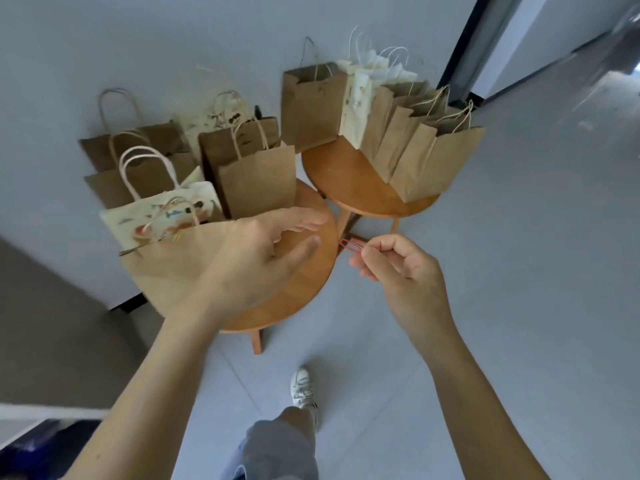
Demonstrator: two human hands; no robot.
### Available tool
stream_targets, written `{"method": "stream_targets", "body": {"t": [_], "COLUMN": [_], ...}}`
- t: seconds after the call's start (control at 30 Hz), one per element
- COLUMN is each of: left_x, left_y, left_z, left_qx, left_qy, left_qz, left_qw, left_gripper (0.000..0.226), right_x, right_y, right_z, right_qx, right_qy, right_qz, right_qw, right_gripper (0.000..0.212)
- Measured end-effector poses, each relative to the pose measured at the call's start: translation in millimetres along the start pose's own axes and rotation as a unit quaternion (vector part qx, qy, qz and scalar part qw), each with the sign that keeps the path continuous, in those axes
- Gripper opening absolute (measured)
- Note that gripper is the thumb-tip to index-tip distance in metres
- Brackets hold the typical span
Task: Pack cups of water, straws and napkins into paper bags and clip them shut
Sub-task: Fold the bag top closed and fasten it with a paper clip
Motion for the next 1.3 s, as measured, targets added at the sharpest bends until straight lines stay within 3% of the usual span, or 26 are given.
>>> {"method": "stream_targets", "body": {"t": [0.5,0.9,1.13,1.3], "left_x": [58.7,123.8,128.7,123.1], "left_y": [-135.1,-244.2,-305.3,-355.8], "left_z": [-255.4,-460.0,-513.7,-527.4], "left_qx": [-0.064,-0.177,-0.244,-0.266], "left_qy": [0.008,0.041,0.047,0.041], "left_qz": [-0.012,-0.068,-0.082,-0.072], "left_qw": [0.998,0.981,0.965,0.96], "left_gripper": [0.025,0.025,0.025,0.027], "right_x": [-72.8,-113.6,-97.9,-69.0], "right_y": [-41.0,-62.1,-61.4,-57.0], "right_z": [-311.8,-583.3,-674.4,-717.7], "right_qx": [0.008,-0.012,-0.002,-0.009], "right_qy": [0.003,-0.119,-0.187,-0.19], "right_qz": [0.036,0.022,0.028,0.029], "right_qw": [0.999,0.993,0.982,0.981], "right_gripper": [0.01,0.02,0.021,0.018]}}
Point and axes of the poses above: each hand's wrist, its own z-axis away from the middle knuckle, its own x-axis out of the palm, y = z × x, the point moved 7 cm from there along -z, towards the middle knuckle, and after that the axes turned 14 degrees about x, right-handed, at the moved point
